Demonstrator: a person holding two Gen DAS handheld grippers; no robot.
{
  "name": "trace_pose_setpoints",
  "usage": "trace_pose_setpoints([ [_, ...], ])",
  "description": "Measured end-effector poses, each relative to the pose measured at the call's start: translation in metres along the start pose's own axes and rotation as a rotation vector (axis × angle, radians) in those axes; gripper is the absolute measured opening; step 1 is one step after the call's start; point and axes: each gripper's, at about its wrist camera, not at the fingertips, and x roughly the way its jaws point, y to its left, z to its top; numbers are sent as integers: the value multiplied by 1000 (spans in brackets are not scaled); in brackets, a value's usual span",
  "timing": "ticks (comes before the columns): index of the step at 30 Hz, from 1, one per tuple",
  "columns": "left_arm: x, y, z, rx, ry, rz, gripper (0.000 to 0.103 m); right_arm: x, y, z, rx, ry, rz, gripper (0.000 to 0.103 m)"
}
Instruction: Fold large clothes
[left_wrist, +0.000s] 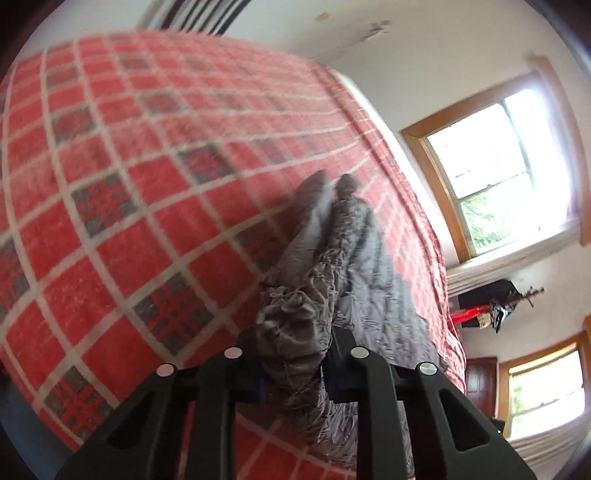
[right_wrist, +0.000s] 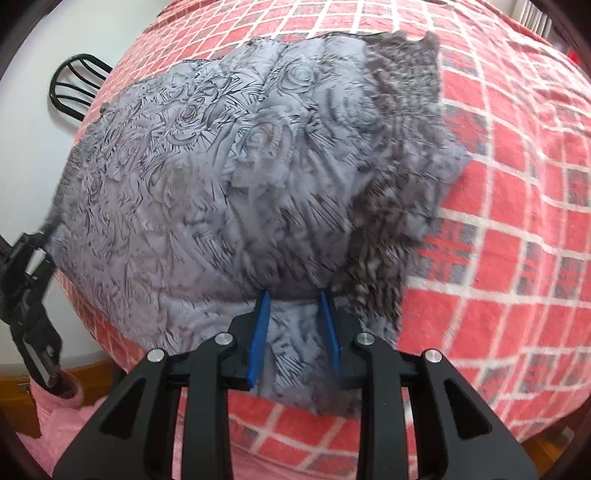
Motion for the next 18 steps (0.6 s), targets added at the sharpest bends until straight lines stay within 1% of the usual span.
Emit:
trace_pose_setpoints([
  [2,0,-7,1,39,-2,19,22,-1,-2,-3,-11,9,-24,27],
  [3,3,-5,1,39,6,27,22,1,-4,-3,-5,12,-16,27],
  [7,21,15,0,-11,61,65,22,15,-11,-1,42,25,25,27],
  [10,31,19,-4,22,79,101,23,21,-7,-1,39,21,24,27],
  [12,34,21,-5,30,87,105,24,25,-6,0,43,22,30,27],
  [18,43,38,-5,-9,116,80,27,32,-12,8,39,13,42,27],
])
